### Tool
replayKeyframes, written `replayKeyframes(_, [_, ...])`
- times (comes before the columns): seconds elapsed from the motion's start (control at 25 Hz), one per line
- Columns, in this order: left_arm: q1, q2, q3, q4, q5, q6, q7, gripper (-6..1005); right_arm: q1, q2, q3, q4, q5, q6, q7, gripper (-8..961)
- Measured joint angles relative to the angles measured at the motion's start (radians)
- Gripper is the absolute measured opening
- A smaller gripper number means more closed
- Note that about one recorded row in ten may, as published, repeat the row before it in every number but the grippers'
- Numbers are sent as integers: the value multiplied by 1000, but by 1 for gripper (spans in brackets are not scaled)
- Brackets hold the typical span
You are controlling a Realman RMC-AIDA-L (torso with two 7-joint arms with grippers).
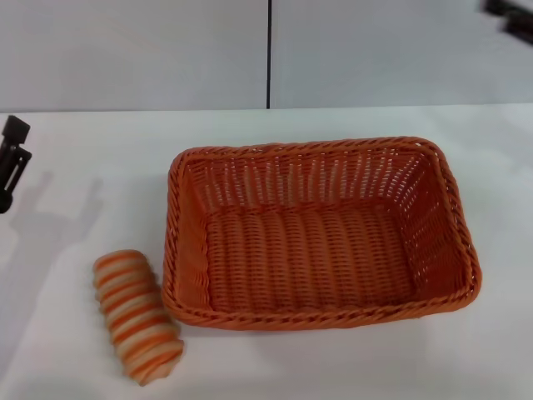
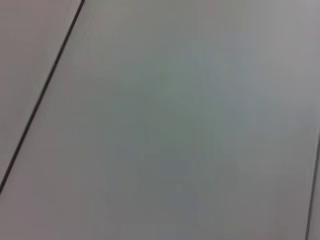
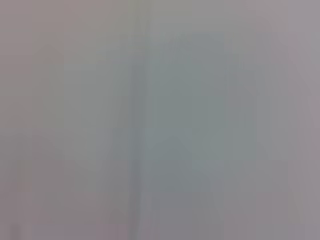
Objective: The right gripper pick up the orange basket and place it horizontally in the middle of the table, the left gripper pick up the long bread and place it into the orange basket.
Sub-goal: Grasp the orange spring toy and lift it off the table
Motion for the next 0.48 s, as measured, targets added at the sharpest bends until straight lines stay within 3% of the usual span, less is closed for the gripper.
replayKeyframes(0.04, [2,0,7,28,0,-2,-30,764,0,0,0,0,0,0,0,528])
replayKeyframes(0.08, [6,2,19,66,1,-6,-69,763,-75,-4,52,57,94,7,-13,528])
replayKeyframes(0.12, [6,2,19,66,1,-6,-69,763,-75,-4,52,57,94,7,-13,528])
replayKeyframes(0.16, [17,6,60,148,1,-12,-145,763,-133,-4,82,98,146,13,-28,528])
replayKeyframes(0.28, [29,11,107,231,1,-26,-220,762,-185,-4,118,131,179,21,-36,527])
replayKeyframes(0.36, [46,30,185,348,1,-71,-347,761,-246,-6,194,159,190,42,-35,527])
replayKeyframes(0.4, [46,30,185,348,1,-71,-347,761,-246,-6,194,159,190,42,-35,527])
replayKeyframes(0.48, [49,50,231,386,16,-94,-408,760,-279,-11,249,176,191,50,-34,527])
